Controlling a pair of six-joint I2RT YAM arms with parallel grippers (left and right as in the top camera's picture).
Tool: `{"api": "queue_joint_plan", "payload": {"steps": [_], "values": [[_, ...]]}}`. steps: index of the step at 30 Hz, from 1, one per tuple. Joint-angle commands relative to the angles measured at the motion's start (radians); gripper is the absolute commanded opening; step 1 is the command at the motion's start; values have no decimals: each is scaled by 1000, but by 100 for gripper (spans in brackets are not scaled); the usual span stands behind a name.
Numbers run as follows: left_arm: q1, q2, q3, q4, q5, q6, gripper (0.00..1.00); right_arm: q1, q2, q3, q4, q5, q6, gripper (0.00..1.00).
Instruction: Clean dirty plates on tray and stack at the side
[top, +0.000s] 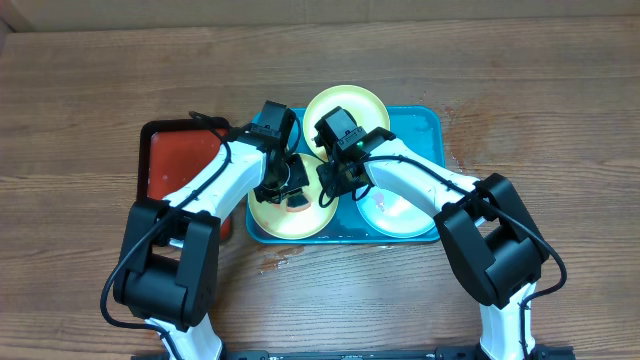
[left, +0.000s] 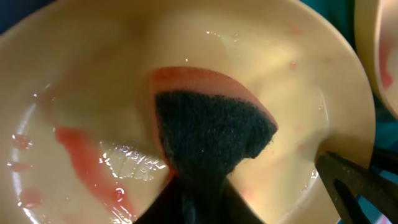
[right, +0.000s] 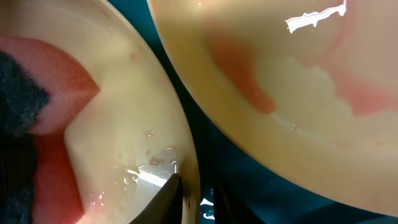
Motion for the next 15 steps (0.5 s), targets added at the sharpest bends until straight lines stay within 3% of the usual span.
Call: {"api": "queue_joint_plan", "payload": {"steps": [1, 3, 15], "values": [[-4, 11, -8, 2, -41, -2, 11, -2, 7, -11, 4, 3, 3, 19], [-4, 11, -8, -4, -66, 1, 4, -2, 7, -11, 4, 3, 3, 19], [22, 11, 37, -166, -369, 27, 4, -2, 7, -11, 4, 3, 3, 18]]}}
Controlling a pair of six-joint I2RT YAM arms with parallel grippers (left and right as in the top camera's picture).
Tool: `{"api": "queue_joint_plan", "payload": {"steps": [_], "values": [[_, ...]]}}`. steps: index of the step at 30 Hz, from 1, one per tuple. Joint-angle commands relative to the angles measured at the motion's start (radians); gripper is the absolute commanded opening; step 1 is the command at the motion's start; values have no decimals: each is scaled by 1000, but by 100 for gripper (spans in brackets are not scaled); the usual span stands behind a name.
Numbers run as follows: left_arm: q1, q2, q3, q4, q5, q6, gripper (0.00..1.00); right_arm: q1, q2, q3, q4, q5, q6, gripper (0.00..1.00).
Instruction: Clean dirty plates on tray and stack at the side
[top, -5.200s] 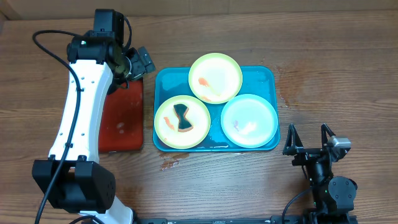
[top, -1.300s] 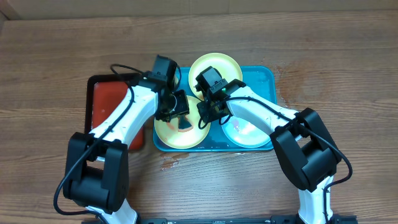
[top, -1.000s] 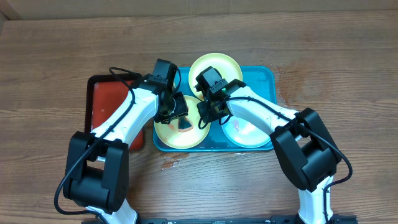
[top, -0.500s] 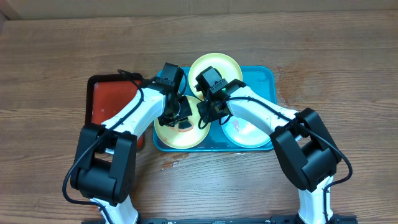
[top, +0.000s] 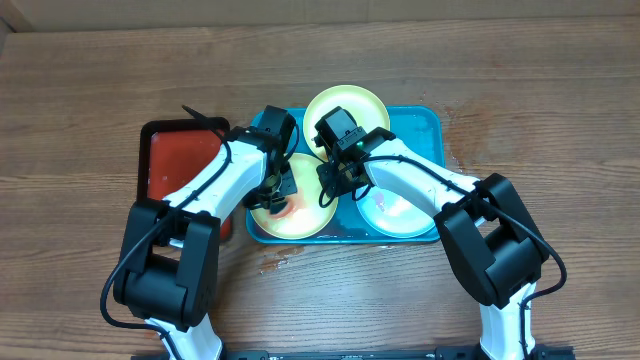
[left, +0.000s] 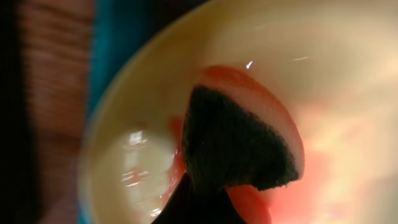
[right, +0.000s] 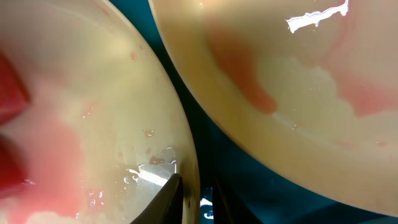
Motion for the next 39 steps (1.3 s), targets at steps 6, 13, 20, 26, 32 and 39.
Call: {"api": "queue_joint_plan", "payload": {"steps": [6, 13, 20, 26, 32, 39], "values": [[39, 11, 116, -63, -56, 33, 4, -2, 7, -11, 3, 4, 3, 18], [35, 27, 124, 27, 183, 38, 4, -2, 7, -11, 3, 4, 2, 18], [11, 116, 124, 51, 249, 42, 4, -2, 7, -11, 6, 4, 2, 18], [32, 150, 126, 5, 117, 61, 4, -2, 7, -11, 5, 4, 2, 18], [83, 140, 218, -186, -134, 61, 4, -2, 7, -11, 6, 4, 2, 18], [101, 140, 354, -253, -40, 94, 4, -2, 7, -11, 10, 4, 2, 18]]}}
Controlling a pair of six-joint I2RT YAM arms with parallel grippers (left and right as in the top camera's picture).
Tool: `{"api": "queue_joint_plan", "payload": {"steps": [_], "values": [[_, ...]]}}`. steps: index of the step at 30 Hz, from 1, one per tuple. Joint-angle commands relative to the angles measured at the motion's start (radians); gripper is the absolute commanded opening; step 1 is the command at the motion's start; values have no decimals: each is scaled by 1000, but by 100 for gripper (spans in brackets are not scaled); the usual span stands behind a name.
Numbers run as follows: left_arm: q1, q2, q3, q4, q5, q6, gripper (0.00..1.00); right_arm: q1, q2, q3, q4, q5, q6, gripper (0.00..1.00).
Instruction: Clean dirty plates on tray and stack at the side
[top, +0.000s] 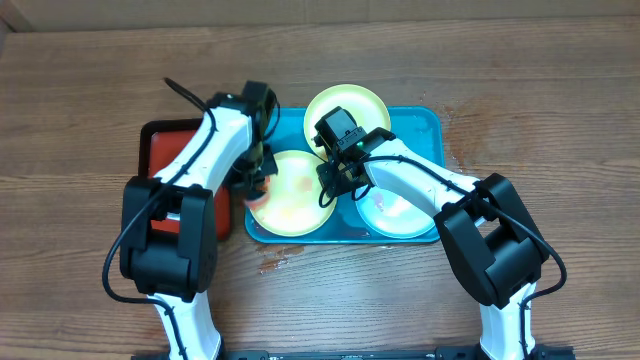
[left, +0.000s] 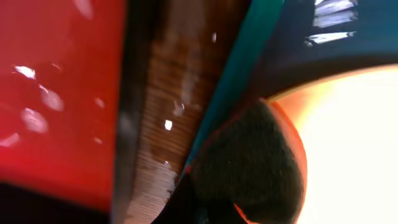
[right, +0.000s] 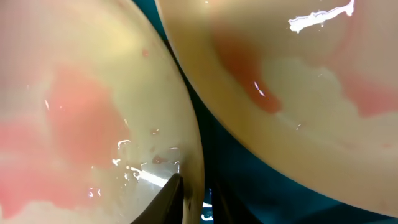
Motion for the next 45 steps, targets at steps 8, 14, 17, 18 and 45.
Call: {"api": "queue_joint_plan", "payload": {"steps": [8, 14, 17, 18, 45], "values": [[-38, 13, 39, 100, 392, 94, 4, -2, 7, -9, 3, 6, 2, 18], [-100, 13, -54, 122, 365, 95, 4, -2, 7, -9, 4, 9, 2, 18], [-104, 13, -103, 140, 310, 92, 4, -3, 7, -9, 3, 9, 2, 18], [-102, 13, -120, 146, 288, 84, 4, -3, 7, -9, 3, 9, 2, 18], [77, -63, 205, -32, 74, 35, 4, 31, -18, 150, -146, 118, -14, 4]]}}
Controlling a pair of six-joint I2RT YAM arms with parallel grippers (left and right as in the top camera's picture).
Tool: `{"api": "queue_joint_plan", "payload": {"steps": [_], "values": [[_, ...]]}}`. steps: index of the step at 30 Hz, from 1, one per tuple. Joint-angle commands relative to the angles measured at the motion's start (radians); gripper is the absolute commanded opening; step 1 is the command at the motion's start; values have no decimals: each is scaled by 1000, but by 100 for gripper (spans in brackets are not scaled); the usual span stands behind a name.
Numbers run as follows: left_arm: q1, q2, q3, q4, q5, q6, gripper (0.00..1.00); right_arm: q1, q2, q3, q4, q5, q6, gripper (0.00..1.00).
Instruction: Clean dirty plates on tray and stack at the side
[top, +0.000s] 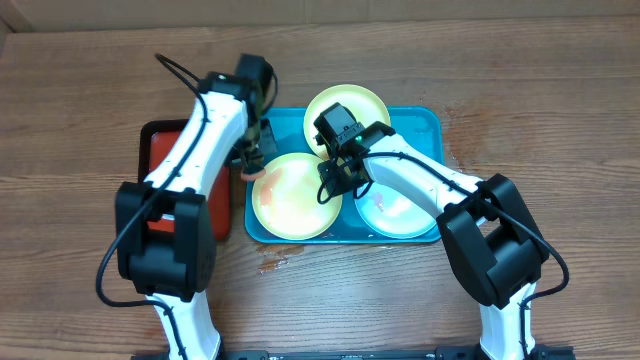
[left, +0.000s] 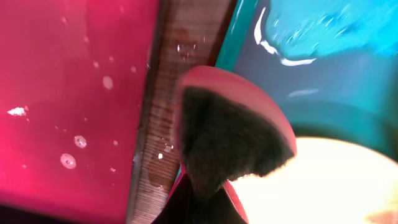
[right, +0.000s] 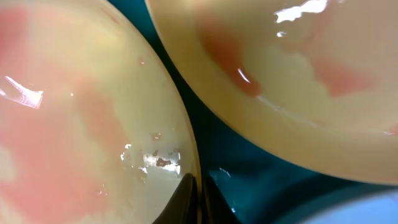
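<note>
A front yellow plate (top: 293, 193) smeared pink lies in the blue tray (top: 420, 125). My right gripper (top: 331, 181) is shut on its right rim; the pinch shows at the gripper (right: 198, 194) in the right wrist view, on the plate (right: 81, 124). A second yellow plate (top: 346, 110) with red streaks sits behind, also seen as the back plate (right: 298, 81). A pale blue plate (top: 395, 210) lies at the tray's right. My left gripper (top: 255, 160) is shut on a red sponge with a dark scrub face (left: 230, 137), over the gap between tray and red container.
A red container of liquid (top: 170, 160), black-rimmed, stands left of the tray; in the left wrist view the container (left: 68, 93) is a narrow strip of wet wood away from the tray's edge (left: 239, 37). Bare wooden table (top: 540, 90) surrounds everything.
My left gripper with the sponge has moved from the plate's left rim to a spot farther back, above the wood strip between tray and red container. The right gripper still pinches the plate's rim.
The sponge was first pressed on the middle of the front yellow plate, then on its left part, then at the plate's left rim by the tray edge. Now it is off the plate. The red streaks there have become a pale pink film. My right gripper held the rim throughout.
</note>
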Motion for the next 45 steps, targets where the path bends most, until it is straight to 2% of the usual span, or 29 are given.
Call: {"api": "queue_joint_plan", "payload": {"steps": [1, 5, 9, 12, 14, 19, 26, 31, 35, 38, 40, 42, 43, 45], "values": [[65, -68, 61, -14, 85, -13, 4, 35, -23, 96, -32, 90, -40, 4], [150, -106, 66, -26, 116, -12, 4, 90, -47, 198, -90, 204, -150, 4], [229, -112, 65, -77, 113, 2, 4, 166, -50, 306, -155, 568, -182, 4], [287, -112, 65, -92, 114, -4, 4, 232, -50, 342, -156, 843, -280, 4], [314, -112, 65, -90, 119, -11, 4, 264, -50, 343, -138, 954, -341, 4], [354, -112, 65, -92, 120, -11, 4, 332, -50, 343, -119, 1135, -516, 4], [358, -112, 65, -91, 120, -11, 4, 390, -50, 343, -4, 1382, -640, 4], [358, -112, 65, -91, 119, -10, 5, 408, -50, 343, 13, 1403, -713, 4], [358, -112, 65, -91, 120, -10, 4, 408, -50, 343, 13, 1397, -709, 4], [358, -112, 65, -91, 119, -10, 4, 402, -50, 343, 4, 1290, -628, 4], [358, -112, 65, -92, 119, -10, 4, 394, -50, 343, -44, 1122, -536, 4], [358, -112, 65, -92, 119, -10, 4, 375, -50, 343, -113, 904, -532, 4], [358, -112, 64, -91, 119, -10, 4, 367, -50, 343, -123, 874, -532, 4], [358, -112, 65, -88, 119, -10, 4, 357, -51, 343, -117, 957, -528, 4]]}}
